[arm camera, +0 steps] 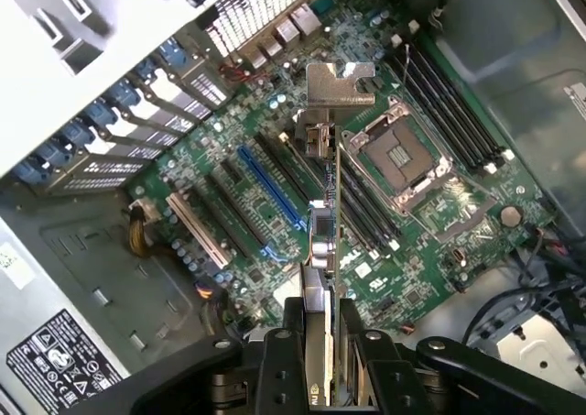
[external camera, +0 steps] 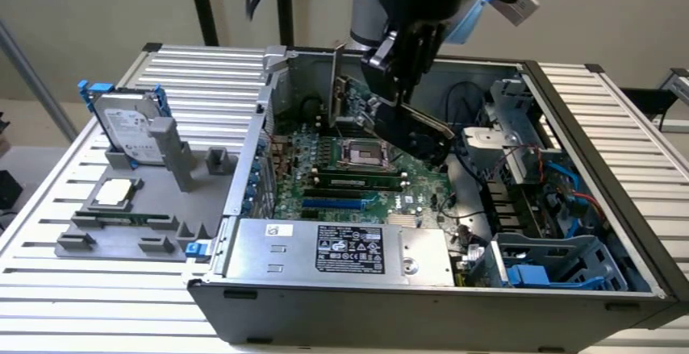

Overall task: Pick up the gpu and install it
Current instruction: 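Insert the gpu into the slot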

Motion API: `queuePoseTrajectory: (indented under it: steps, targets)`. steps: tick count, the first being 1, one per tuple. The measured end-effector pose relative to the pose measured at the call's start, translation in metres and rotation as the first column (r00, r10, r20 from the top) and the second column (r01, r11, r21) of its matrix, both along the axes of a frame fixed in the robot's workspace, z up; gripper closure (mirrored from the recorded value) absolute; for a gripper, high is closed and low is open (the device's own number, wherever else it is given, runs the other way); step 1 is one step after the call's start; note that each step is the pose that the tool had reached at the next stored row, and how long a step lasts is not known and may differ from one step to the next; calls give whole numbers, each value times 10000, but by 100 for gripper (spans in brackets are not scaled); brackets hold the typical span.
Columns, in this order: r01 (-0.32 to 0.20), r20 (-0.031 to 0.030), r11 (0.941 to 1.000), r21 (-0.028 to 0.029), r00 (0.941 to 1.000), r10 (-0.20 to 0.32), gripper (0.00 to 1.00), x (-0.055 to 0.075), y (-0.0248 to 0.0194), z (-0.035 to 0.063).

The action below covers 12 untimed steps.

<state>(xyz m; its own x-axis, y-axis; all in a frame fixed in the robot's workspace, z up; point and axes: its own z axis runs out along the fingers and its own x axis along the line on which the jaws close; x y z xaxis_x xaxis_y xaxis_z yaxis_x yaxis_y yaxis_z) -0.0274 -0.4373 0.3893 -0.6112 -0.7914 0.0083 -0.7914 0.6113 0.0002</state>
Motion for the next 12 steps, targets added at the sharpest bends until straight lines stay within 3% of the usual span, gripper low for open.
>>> queuePoseTrajectory:
  steps: [6,12]
  targets:
    - [-1086,0,9941,0,9941,1086,73,0,0,-42]
    - [-2162,7,9763,0,9763,2162,73,0,0,-97]
